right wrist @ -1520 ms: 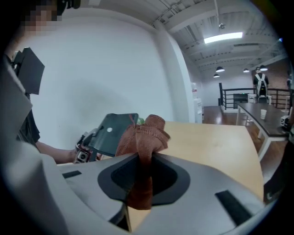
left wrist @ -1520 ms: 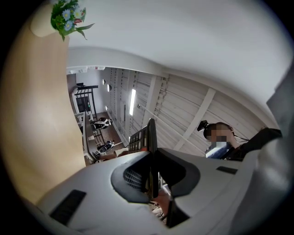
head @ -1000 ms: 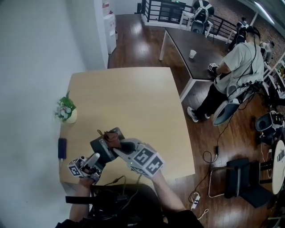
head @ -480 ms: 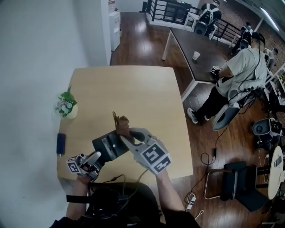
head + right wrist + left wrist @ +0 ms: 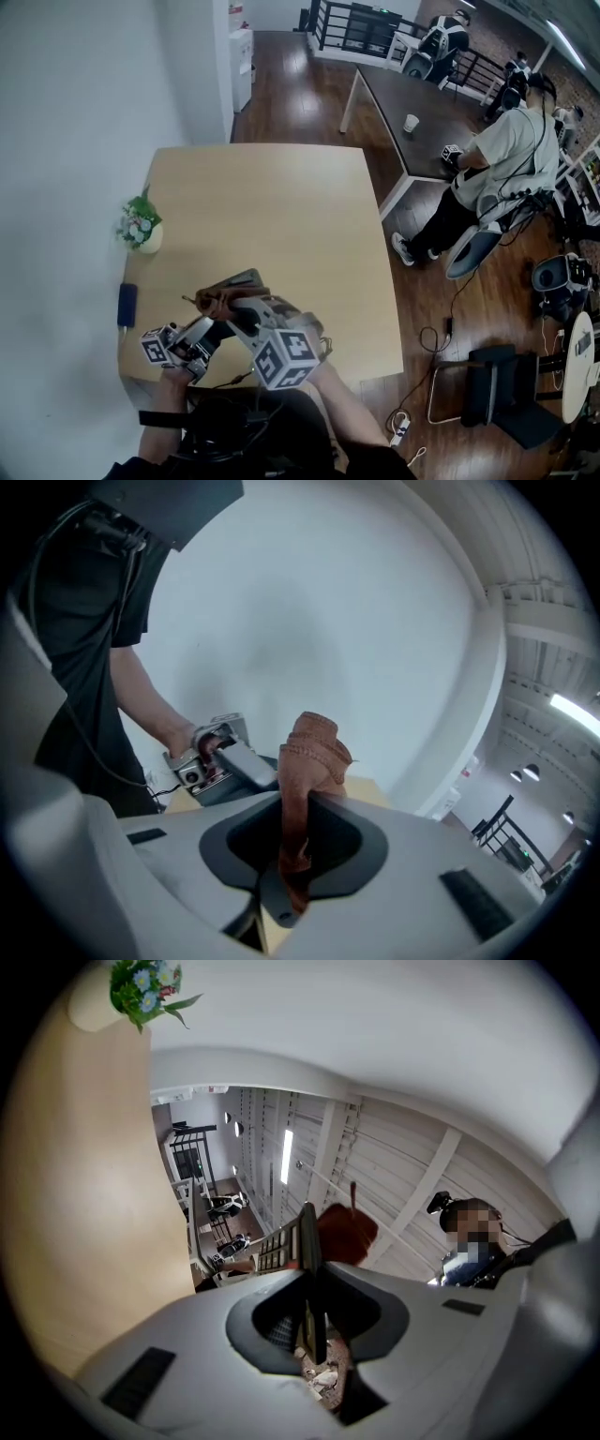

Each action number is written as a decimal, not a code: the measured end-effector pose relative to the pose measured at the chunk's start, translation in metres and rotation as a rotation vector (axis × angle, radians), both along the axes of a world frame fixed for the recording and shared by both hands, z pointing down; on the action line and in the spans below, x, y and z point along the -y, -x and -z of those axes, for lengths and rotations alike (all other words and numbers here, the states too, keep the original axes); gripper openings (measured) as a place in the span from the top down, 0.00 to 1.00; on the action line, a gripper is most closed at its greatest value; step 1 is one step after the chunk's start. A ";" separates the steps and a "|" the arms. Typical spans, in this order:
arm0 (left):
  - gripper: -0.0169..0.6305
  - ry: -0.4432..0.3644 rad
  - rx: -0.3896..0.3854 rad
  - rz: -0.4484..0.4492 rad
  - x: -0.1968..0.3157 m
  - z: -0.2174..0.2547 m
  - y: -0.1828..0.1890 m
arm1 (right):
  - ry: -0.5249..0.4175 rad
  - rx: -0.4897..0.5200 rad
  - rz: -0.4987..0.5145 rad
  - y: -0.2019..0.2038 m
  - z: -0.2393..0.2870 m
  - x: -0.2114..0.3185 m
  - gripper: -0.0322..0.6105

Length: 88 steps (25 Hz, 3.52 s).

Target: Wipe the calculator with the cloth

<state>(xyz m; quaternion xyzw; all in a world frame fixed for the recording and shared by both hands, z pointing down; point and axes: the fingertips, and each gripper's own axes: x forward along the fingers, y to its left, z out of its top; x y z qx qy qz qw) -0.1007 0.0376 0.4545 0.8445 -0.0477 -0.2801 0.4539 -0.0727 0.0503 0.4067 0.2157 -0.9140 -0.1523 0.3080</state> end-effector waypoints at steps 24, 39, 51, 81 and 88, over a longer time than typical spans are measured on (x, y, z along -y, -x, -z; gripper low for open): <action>0.88 0.040 0.013 0.010 -0.003 0.002 -0.008 | -0.106 -0.168 0.005 0.001 -0.007 0.006 0.85; 0.88 0.066 -0.084 0.012 0.005 0.008 0.013 | 0.093 0.071 -0.151 -0.049 0.015 -0.005 0.85; 0.88 0.130 -0.127 0.018 0.010 -0.004 0.030 | 0.022 -0.161 -0.015 0.027 -0.035 -0.012 0.85; 0.85 0.342 0.530 -0.752 0.010 -0.222 -0.064 | 0.673 -0.101 -0.462 -0.123 -0.313 0.038 0.85; 0.63 0.303 0.558 -0.408 0.085 -0.233 -0.072 | 0.803 0.044 -0.492 -0.114 -0.312 0.030 0.85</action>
